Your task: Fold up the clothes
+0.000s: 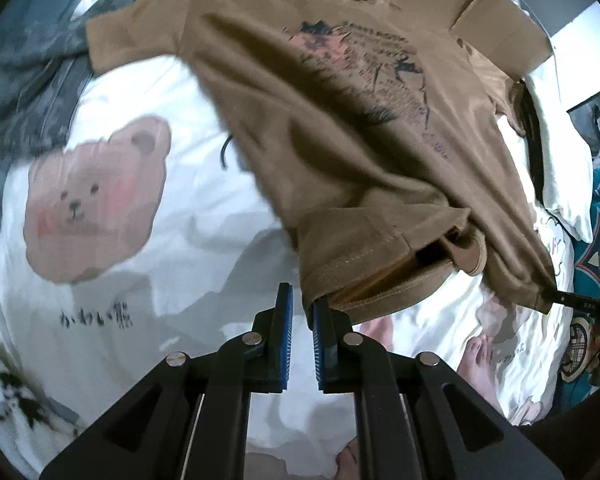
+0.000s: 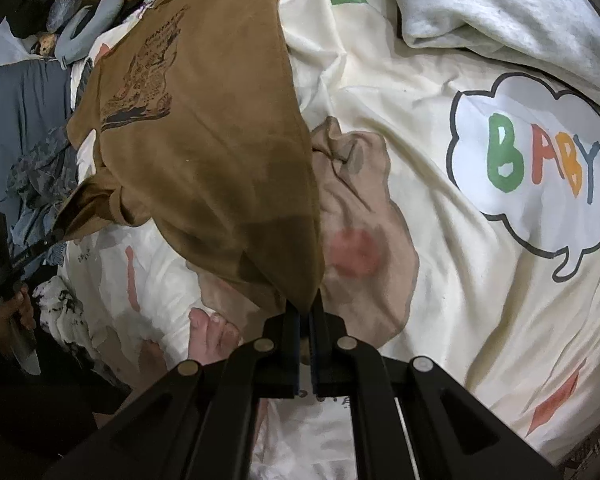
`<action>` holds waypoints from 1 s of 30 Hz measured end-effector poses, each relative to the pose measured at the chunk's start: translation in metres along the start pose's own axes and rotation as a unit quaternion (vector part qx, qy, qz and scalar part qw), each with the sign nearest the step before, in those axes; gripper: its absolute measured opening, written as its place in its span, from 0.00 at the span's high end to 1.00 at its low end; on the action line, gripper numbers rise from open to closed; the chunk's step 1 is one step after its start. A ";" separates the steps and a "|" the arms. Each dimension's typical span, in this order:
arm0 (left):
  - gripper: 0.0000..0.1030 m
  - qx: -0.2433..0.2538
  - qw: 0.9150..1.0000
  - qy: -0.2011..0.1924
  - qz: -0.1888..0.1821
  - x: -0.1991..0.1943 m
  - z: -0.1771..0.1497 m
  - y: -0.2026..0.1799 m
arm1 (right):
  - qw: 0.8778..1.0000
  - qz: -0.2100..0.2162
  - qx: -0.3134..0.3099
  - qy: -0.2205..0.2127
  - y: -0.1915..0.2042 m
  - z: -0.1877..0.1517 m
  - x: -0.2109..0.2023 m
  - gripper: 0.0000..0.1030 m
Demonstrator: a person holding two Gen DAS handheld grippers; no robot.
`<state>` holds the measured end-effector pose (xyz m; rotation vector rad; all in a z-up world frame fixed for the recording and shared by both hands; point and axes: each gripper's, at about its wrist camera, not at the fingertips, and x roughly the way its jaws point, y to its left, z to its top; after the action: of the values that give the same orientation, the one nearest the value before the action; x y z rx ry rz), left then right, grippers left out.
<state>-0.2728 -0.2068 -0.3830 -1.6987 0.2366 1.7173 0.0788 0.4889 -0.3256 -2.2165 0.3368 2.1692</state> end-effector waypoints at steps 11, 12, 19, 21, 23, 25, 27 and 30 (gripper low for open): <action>0.57 0.028 0.999 0.041 0.012 0.033 -0.023 -0.007 | 1.000 -0.005 0.015 0.018 -0.010 0.004 0.015 0.97; 0.53 0.031 0.999 0.043 0.013 0.035 -0.025 -0.008 | 1.000 -0.005 0.016 0.019 -0.010 0.003 0.016 0.97; 0.53 -0.025 0.999 0.026 -0.019 0.032 -0.020 -0.023 | 1.000 -0.003 0.021 0.020 -0.010 0.001 0.017 0.97; 0.53 -0.019 0.999 0.022 -0.025 0.031 -0.018 -0.029 | 1.000 -0.003 0.022 0.018 -0.010 0.001 0.017 0.97; 0.53 -0.014 0.999 0.023 -0.030 0.032 -0.015 -0.035 | 1.000 -0.003 0.022 0.016 -0.009 0.001 0.016 0.97; 0.53 -0.006 0.999 0.024 -0.032 0.034 -0.012 -0.041 | 1.000 -0.003 0.022 0.015 -0.009 0.000 0.016 0.97; 0.53 0.003 0.999 0.026 -0.033 0.036 -0.007 -0.048 | 1.000 -0.002 0.024 0.014 -0.009 0.000 0.016 0.97; 0.53 0.015 0.999 0.030 -0.021 0.041 -0.002 -0.054 | 1.000 0.000 0.027 0.012 -0.010 -0.001 0.017 0.97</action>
<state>-0.2349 -0.1539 -0.4037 -1.7222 0.2508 1.6259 0.0814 0.4957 -0.3439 -2.2157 0.3903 2.1094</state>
